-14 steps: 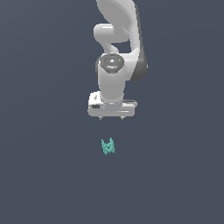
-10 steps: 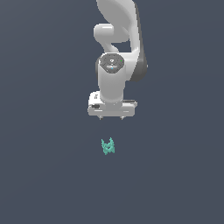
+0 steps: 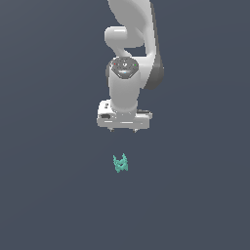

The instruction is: Pick up the object and move it to a goal position.

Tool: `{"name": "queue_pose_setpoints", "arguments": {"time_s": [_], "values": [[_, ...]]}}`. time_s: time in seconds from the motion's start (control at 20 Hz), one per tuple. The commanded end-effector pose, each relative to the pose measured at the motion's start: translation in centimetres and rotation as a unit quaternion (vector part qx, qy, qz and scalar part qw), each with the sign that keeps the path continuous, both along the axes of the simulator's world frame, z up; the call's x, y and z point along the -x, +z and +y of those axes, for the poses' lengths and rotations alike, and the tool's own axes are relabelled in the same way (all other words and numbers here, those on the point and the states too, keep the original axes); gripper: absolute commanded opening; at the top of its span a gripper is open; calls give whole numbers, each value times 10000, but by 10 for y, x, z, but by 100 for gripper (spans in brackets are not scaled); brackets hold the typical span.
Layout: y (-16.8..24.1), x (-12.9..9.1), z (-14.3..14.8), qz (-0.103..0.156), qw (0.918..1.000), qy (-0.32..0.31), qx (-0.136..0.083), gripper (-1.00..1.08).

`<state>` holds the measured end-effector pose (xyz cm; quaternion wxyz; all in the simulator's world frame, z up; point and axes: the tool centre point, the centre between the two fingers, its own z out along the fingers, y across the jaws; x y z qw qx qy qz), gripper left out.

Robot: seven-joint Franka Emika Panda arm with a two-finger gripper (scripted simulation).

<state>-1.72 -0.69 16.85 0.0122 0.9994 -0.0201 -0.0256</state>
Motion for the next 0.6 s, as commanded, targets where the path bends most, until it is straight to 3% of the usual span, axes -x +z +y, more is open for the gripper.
{"name": "queue_pose_setpoints", "arguments": {"time_s": [0.0,0.55], "values": [[0,0,0,0,10000,-3,2,100],[-13,-22,-2,-46,9995,303,-23,100]]}}
